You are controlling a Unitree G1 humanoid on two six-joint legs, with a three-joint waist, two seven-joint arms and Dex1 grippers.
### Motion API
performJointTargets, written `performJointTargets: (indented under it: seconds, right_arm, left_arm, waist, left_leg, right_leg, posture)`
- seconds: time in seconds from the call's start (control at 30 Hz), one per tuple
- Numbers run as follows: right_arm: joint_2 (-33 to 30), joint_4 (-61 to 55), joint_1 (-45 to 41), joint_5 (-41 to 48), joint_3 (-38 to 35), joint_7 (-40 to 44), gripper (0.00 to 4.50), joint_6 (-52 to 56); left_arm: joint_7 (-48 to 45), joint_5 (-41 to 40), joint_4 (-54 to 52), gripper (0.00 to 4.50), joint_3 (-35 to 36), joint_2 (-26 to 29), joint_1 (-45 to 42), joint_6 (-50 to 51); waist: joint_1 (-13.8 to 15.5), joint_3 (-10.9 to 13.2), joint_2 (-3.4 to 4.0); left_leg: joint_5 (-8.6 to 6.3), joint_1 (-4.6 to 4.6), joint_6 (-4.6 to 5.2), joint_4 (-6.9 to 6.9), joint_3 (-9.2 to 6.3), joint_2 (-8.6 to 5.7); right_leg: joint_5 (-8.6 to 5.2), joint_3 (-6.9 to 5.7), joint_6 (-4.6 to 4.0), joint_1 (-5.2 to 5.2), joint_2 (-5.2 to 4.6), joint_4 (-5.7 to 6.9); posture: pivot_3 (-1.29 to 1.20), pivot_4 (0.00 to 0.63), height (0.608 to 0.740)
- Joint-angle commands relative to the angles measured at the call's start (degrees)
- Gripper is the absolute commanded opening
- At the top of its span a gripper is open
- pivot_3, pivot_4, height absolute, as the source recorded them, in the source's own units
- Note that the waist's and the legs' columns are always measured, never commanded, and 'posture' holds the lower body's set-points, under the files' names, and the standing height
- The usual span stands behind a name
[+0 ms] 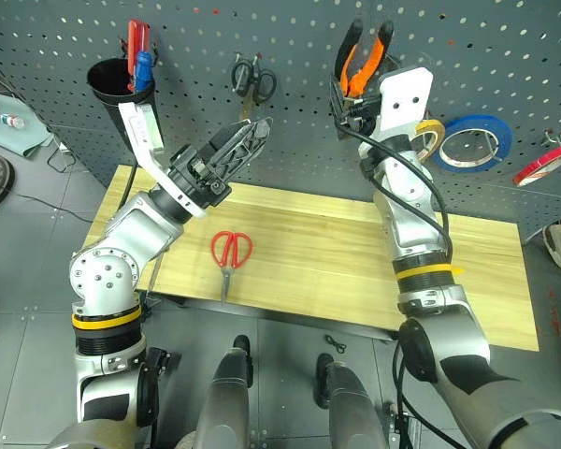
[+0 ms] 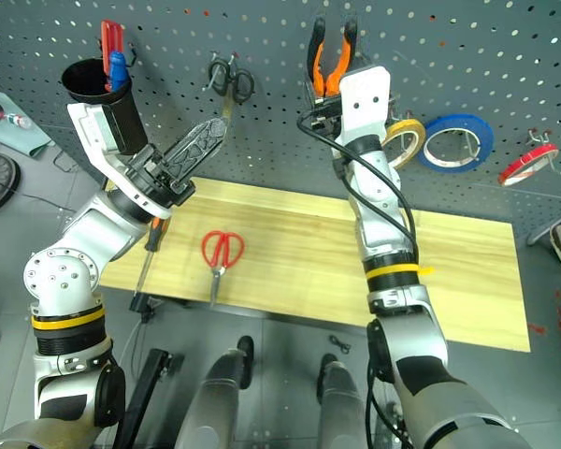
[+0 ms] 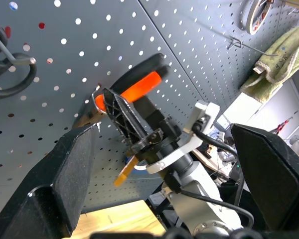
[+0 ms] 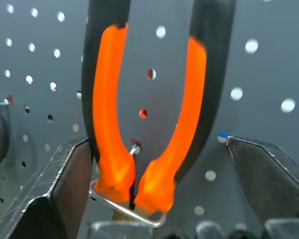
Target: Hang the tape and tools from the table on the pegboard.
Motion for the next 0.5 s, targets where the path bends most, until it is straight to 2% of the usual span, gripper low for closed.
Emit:
performJointTargets:
  seconds: [0.03, 0.13, 0.27, 0.37, 0.5]
  right_arm:
    - [-3.03, -11.96, 3.26, 5.21, -0.46, 6.7, 4.45, 7.56]
    - [-7.18, -22.62, 8.28, 12.81, 0.41, 15.87, 4.45, 20.55]
    - [-15.0, -35.52, 15.43, 23.0, -0.91, 24.74, 4.45, 35.83]
    - [-18.51, -39.82, 19.02, 28.23, -1.32, 28.39, 4.45, 43.18]
    - [-24.71, -43.29, 25.86, 33.15, 0.65, 39.85, 4.45, 45.14]
  left_arm:
    - [-1.38, 1.9, -3.46, 4.5, -0.45, 3.51, 3.23, 1.59]
    - [-1.83, 5.93, -4.76, 4.5, -1.57, 8.05, 7.67, 2.97]
    - [-0.08, 15.51, -5.91, 4.5, -5.4, 13.57, 15.0, 3.65]
    - [3.17, 20.74, -5.62, 4.5, -7.26, 13.87, 17.67, 4.07]
    - [8.57, 30.75, -4.53, 4.5, -13.11, 11.51, 20.13, 2.67]
  waist:
    - [0.0, 0.0, 0.0]
    - [-0.04, 0.0, 0.0]
    - [-0.08, 0.01, 0.01]
    - [-0.09, 0.01, 0.01]
    - [-0.02, 0.01, 0.0]
  left_leg:
    - [0.0, 0.0, 0.0, -0.03, 0.0, 0.0]
    - [0.0, 0.0, 0.0, -0.07, 0.0, 0.0]
    - [-0.01, 0.05, -0.01, -0.09, 0.02, 0.01]
    - [-0.02, 0.05, -0.01, -0.09, 0.02, 0.05]
    - [-0.03, 0.08, -0.02, -0.09, 0.03, 0.07]
  right_leg:
    - [0.0, 0.01, 0.0, 0.0, 0.0, -0.02]
    - [0.0, 0.0, 0.0, -0.01, 0.0, -0.04]
    - [-0.02, 0.02, -0.05, 0.0, -0.01, -0.04]
    - [-0.08, 0.01, -0.14, -0.02, -0.01, -0.07]
    - [-0.25, 0.02, -0.45, 0.05, -0.02, -0.13]
  posture:
    - [0.17, 0.377, 0.74]
    - [0.16, 0.383, 0.74]
    - [0.13, 0.388, 0.74]
    - [0.11, 0.389, 0.74]
    - [0.08, 0.4, 0.74]
